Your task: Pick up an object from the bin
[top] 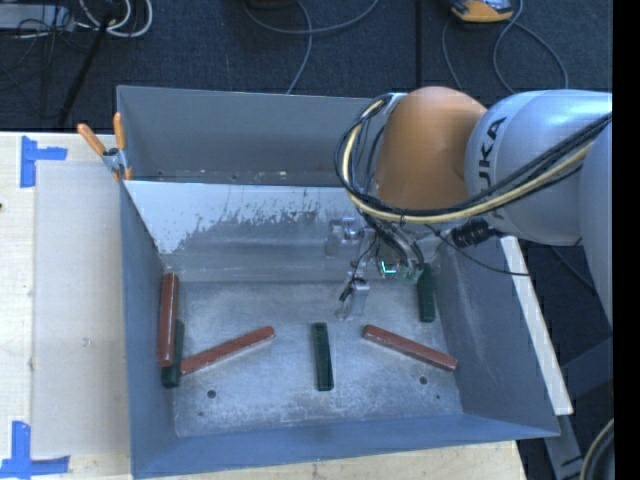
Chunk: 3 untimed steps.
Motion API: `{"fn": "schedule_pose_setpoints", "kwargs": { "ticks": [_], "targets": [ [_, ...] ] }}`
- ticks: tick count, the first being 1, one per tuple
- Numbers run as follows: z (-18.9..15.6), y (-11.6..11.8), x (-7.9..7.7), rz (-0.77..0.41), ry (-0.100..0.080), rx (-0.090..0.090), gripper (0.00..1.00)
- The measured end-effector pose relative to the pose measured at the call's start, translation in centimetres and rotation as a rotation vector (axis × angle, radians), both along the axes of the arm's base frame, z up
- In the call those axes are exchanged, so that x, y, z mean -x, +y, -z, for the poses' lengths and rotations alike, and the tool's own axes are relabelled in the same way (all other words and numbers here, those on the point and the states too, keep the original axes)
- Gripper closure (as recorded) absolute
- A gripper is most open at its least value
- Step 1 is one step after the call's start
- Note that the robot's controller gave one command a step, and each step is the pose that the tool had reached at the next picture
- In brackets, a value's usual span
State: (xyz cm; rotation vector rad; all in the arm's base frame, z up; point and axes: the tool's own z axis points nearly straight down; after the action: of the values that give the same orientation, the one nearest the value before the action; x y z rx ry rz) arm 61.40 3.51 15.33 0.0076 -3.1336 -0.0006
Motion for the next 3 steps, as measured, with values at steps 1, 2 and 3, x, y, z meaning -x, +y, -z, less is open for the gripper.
{"fn": "schedule_pose_setpoints", "kwargs": {
  "ticks": [1,2,3],
  "targets": [
    [5.12,8.13,1.28,-0.274,-0.003,-0.003,0.0],
    [4.98,7.93,1.18,-0.269,-0.006,-0.002,1.0],
    [4.98,7.91,1.17,-0.268,-0.006,-0.002,0.0]
  ]
}}
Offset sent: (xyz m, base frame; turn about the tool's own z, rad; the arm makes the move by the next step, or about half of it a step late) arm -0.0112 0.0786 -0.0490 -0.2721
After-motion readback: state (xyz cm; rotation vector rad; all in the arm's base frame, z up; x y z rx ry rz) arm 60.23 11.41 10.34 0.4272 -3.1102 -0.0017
